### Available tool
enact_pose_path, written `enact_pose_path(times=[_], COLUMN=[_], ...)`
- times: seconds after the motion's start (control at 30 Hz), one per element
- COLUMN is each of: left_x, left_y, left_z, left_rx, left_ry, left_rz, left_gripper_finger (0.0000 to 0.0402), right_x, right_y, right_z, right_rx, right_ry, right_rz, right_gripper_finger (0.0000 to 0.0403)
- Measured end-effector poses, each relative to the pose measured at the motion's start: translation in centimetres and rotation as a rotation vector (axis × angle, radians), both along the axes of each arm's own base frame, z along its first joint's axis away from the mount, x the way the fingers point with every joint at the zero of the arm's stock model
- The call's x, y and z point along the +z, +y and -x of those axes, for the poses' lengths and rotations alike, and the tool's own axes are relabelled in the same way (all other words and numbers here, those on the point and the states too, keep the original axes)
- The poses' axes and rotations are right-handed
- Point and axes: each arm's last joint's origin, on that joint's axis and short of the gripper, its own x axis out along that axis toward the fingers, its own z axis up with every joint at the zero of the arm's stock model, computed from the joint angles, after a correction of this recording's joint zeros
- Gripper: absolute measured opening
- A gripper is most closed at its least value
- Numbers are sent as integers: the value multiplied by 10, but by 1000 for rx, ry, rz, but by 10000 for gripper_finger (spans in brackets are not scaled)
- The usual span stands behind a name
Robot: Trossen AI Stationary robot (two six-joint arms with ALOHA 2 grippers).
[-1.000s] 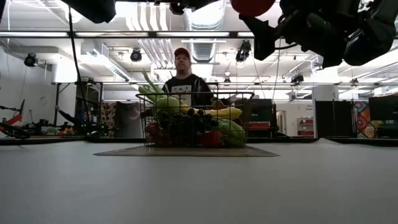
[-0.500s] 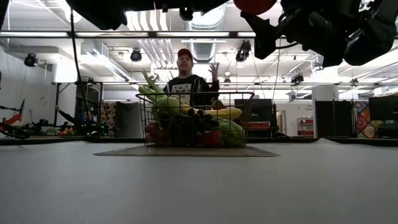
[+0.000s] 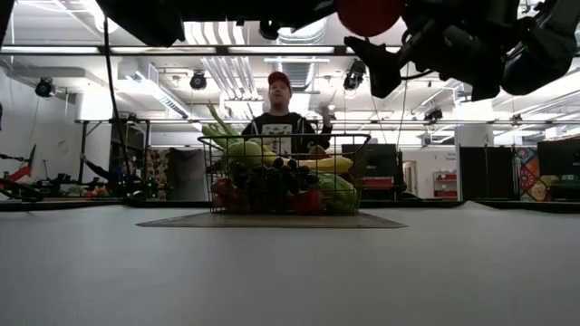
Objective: Build produce basket
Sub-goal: Put the apple into the wire basket
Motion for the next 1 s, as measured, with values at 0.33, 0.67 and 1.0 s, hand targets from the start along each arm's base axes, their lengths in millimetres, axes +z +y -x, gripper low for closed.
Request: enact_pose_path(times=[0.33,0.67,1.0], left_x=[18,48,47], left_y=[-1,43,145], left_z=[17,33,26], left_rx=[88,409,510], left_ry=[91,390,621], left_rz=[133,281,448], left_gripper_finger=[281,281,281], right_x=[4,12,23], right_y=[-17,-35,-38], right_z=[2,5,27], right_rx=[-75,-218,-545], right_ry=[81,363,558], right_rz=[-21,-18,-32], right_gripper_finger=[368,368,368])
